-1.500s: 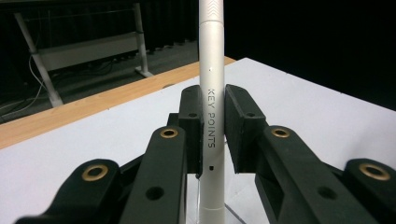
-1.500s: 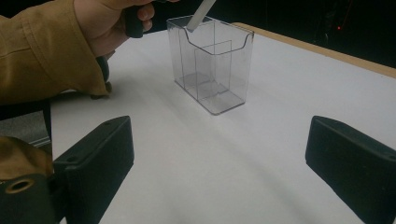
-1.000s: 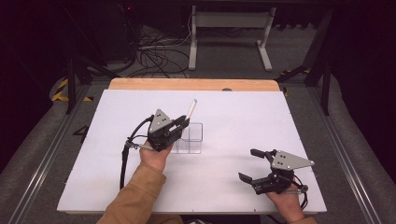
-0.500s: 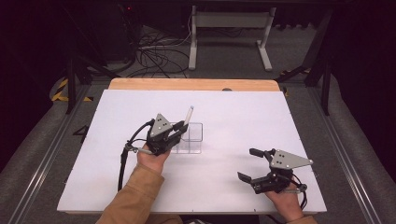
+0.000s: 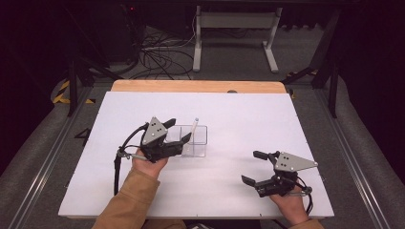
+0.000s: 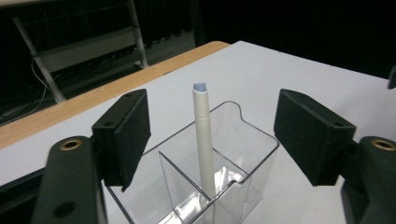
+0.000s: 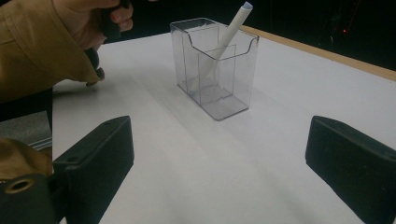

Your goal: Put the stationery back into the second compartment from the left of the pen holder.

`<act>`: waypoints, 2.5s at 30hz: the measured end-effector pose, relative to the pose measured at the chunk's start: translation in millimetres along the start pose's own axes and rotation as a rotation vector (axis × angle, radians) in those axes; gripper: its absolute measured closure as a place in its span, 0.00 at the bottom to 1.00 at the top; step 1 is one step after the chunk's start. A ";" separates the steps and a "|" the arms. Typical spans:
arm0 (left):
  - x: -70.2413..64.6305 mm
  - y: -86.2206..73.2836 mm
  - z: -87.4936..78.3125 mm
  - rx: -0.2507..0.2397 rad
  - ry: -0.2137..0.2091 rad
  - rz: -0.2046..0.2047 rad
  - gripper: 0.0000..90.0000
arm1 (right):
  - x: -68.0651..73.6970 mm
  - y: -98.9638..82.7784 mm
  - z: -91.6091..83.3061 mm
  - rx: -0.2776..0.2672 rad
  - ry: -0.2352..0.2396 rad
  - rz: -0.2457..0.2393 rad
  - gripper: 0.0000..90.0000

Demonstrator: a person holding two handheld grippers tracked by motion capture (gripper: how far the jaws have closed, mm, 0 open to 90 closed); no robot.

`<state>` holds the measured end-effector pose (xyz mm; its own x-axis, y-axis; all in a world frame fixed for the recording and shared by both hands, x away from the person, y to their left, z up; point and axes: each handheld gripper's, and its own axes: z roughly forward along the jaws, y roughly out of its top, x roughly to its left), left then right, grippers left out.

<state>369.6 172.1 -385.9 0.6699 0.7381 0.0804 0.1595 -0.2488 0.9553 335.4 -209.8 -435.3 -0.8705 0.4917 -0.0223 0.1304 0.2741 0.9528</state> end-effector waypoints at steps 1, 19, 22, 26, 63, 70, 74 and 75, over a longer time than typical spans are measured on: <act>-0.4 1.7 -2.8 0.001 0.002 0.008 0.27 | 0.0 0.0 0.2 0.000 0.002 0.001 0.10; 4.3 10.4 -43.1 -0.034 -0.067 0.029 0.08 | 1.3 1.2 -1.6 -0.008 -0.001 0.000 0.10; 8.7 8.7 -52.0 -0.031 -0.063 0.031 0.06 | 1.9 1.7 -1.4 -0.009 -0.001 -0.003 0.10; 17.3 4.8 -66.7 -0.027 -0.078 0.020 0.05 | 2.4 2.4 -2.3 -0.013 -0.001 -0.002 0.09; 53.3 -75.1 -102.9 0.121 -0.131 -0.001 0.02 | 3.4 -0.5 -3.8 0.001 -0.038 -0.027 0.10; 54.5 -96.0 -103.7 0.123 -0.106 -0.047 0.01 | 2.8 -1.6 -3.2 0.004 -0.036 -0.029 0.10; 49.6 -107.4 -109.6 0.124 -0.062 0.002 0.00 | 3.5 -1.5 -3.2 -0.001 -0.035 -0.032 0.10; 49.0 -109.3 -110.7 0.121 -0.053 0.013 0.00 | 3.4 -1.7 -3.2 0.001 -0.035 -0.032 0.10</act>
<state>304.7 304.9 -454.9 0.7097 0.7005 0.0745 0.2346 -0.3348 0.9126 330.7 -211.2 -436.1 -0.8569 0.5115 -0.0631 0.1038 0.2912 0.9510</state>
